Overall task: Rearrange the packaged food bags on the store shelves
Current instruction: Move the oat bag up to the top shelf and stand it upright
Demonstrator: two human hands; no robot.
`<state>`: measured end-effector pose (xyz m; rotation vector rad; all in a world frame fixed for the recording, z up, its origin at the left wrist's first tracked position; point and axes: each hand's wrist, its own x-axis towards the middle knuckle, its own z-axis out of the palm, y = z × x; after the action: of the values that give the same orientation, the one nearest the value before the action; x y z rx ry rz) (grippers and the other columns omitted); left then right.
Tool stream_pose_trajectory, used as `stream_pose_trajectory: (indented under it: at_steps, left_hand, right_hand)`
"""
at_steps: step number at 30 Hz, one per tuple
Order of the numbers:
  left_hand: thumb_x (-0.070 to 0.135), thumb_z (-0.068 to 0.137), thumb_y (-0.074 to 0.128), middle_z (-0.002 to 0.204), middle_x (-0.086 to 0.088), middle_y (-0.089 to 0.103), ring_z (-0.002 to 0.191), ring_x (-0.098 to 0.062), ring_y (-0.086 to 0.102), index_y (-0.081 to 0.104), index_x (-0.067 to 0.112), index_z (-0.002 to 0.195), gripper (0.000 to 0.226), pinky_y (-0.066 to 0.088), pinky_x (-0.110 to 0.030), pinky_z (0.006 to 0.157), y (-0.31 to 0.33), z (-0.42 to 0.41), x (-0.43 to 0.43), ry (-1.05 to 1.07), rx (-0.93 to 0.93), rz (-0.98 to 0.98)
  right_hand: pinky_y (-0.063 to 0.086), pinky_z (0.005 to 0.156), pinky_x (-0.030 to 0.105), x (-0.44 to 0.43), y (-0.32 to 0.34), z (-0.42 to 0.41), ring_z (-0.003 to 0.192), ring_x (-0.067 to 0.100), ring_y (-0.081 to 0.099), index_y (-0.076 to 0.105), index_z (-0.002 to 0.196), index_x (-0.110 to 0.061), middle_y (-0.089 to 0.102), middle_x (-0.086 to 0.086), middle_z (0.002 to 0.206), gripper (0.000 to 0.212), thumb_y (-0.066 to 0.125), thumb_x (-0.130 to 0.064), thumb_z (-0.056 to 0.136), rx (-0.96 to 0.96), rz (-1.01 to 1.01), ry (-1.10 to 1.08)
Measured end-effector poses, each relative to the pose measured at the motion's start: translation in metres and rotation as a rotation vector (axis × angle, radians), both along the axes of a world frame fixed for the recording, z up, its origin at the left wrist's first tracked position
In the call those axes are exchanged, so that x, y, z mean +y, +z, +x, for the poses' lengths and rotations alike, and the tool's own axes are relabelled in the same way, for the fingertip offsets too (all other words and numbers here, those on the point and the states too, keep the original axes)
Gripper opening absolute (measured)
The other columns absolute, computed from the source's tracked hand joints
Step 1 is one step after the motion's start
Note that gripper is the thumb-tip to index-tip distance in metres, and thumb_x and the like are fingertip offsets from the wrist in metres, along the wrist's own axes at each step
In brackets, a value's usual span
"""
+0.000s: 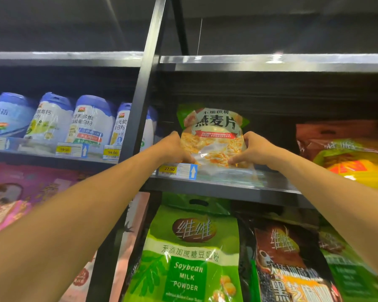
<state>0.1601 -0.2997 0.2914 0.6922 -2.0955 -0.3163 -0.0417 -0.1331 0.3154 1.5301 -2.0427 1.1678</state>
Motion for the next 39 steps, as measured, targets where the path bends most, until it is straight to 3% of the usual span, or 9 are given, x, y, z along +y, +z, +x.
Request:
stream_pose_trajectory:
  at_steps: [6,11,15,17,21,24,29,35,39]
  left_hand:
    - [0.046,0.072,0.090,0.132,-0.010,0.059,0.115,-0.029,0.060,0.038,0.008,0.143,0.096,0.053,-0.041,0.094,0.008,-0.012,-0.012,0.085,-0.131,-0.036]
    - [0.039,0.078,0.087,0.111,-0.007,0.062,0.097,-0.023,0.062,0.052,0.007,0.130,0.070,0.048,-0.033,0.075,0.013,-0.020,-0.020,0.142,-0.218,-0.059]
    - [0.040,0.081,0.084,0.112,-0.006,0.060,0.097,-0.022,0.061,0.053,0.008,0.129,0.066,0.046,-0.033,0.075,0.017,-0.025,-0.025,0.176,-0.284,-0.067]
    - [0.042,0.081,0.084,0.113,-0.006,0.060,0.098,-0.022,0.060,0.052,0.008,0.130,0.068,0.046,-0.032,0.076,0.020,-0.025,-0.028,0.176,-0.299,-0.060]
    - [0.057,0.081,0.079,0.110,-0.002,0.060,0.086,-0.015,0.059,0.052,0.014,0.118,0.063,0.046,-0.033,0.079,0.024,-0.026,-0.032,0.111,-0.289,0.005]
    - [0.054,0.085,0.076,0.095,0.002,0.058,0.077,-0.011,0.056,0.050,0.017,0.112,0.053,0.044,-0.031,0.077,0.024,-0.029,-0.035,0.073,-0.244,0.055]
    - [0.053,0.084,0.078,0.101,0.000,0.059,0.078,-0.012,0.056,0.050,0.016,0.113,0.054,0.045,-0.032,0.079,0.024,-0.032,-0.037,0.056,-0.232,0.072]
    - [0.050,0.085,0.078,0.089,0.003,0.059,0.077,-0.012,0.059,0.051,0.017,0.112,0.051,0.047,-0.029,0.073,0.023,-0.031,-0.034,0.039,-0.217,0.100]
    - [0.047,0.084,0.080,0.091,0.003,0.059,0.078,-0.013,0.060,0.051,0.018,0.110,0.049,0.048,-0.032,0.078,0.022,-0.028,-0.030,0.047,-0.212,0.100]
  right_hand:
    - [0.050,0.089,0.035,-0.017,0.001,-0.006,0.115,0.023,0.059,0.049,0.131,-0.014,0.062,0.004,0.126,0.083,0.097,-0.031,0.066,0.094,0.049,-0.103]
    - [0.048,0.080,0.032,-0.031,0.001,-0.006,0.107,0.022,0.058,0.047,0.132,-0.008,0.061,0.007,0.124,0.082,0.095,-0.034,0.070,0.176,0.097,-0.191]
    - [0.054,0.076,0.031,-0.036,0.006,-0.007,0.103,0.021,0.060,0.048,0.131,-0.009,0.059,0.004,0.118,0.080,0.094,-0.034,0.072,0.195,0.137,-0.200]
    - [0.061,0.083,0.038,-0.037,0.011,-0.008,0.103,0.024,0.065,0.050,0.130,-0.010,0.064,0.006,0.119,0.078,0.094,-0.035,0.071,0.212,0.175,-0.208]
    - [0.065,0.080,0.043,-0.039,0.014,-0.012,0.095,0.026,0.069,0.053,0.127,-0.012,0.066,0.009,0.115,0.074,0.094,-0.038,0.071,0.239,0.236,-0.234]
    - [0.065,0.079,0.042,-0.041,0.014,-0.013,0.096,0.026,0.068,0.052,0.127,-0.013,0.065,0.009,0.118,0.074,0.094,-0.036,0.071,0.226,0.239,-0.240]
    - [0.065,0.077,0.040,-0.042,0.014,-0.015,0.096,0.025,0.067,0.051,0.128,-0.012,0.063,0.007,0.115,0.074,0.093,-0.036,0.072,0.207,0.253,-0.250]
    - [0.062,0.081,0.037,-0.042,0.013,-0.015,0.102,0.024,0.063,0.048,0.131,-0.011,0.061,0.005,0.115,0.079,0.094,-0.037,0.071,0.210,0.248,-0.256]
    - [0.062,0.087,0.043,-0.040,0.012,-0.017,0.101,0.023,0.064,0.044,0.135,-0.013,0.061,0.004,0.119,0.090,0.095,-0.043,0.067,0.199,0.236,-0.248]
